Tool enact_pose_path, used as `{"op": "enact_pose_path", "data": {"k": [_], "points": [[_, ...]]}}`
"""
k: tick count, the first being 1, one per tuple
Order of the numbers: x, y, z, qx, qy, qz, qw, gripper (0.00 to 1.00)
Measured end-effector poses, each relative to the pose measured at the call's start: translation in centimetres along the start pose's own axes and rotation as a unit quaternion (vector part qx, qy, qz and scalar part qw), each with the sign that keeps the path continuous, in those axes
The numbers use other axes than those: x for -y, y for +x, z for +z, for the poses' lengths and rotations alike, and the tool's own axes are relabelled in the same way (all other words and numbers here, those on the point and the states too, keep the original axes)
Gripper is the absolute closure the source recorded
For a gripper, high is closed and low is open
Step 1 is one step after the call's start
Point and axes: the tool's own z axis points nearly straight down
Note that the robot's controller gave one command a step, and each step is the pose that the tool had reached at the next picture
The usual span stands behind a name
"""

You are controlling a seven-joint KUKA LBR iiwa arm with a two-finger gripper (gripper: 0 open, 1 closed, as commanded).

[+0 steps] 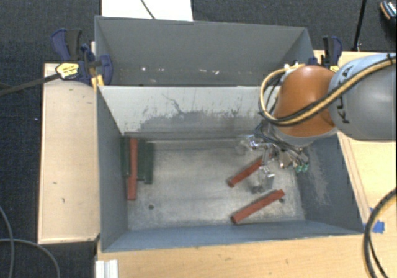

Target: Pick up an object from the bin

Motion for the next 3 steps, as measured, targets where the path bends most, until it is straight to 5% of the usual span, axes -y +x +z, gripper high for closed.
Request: {"op": "enact_pose_path", "data": {"k": [1, 2, 3], "points": [[0.0, -0.1, -0.1, 0.0007, 0.0, 0.001, 1.0, 0.0], [0.0, -0.1, -0.1, 0.0007, 0.0, 0.001, 1.0, 1.0], [0.1, -0.2, -2.4, 0.0029, 0.001, 0.002, 1.0, 1.0]]}}
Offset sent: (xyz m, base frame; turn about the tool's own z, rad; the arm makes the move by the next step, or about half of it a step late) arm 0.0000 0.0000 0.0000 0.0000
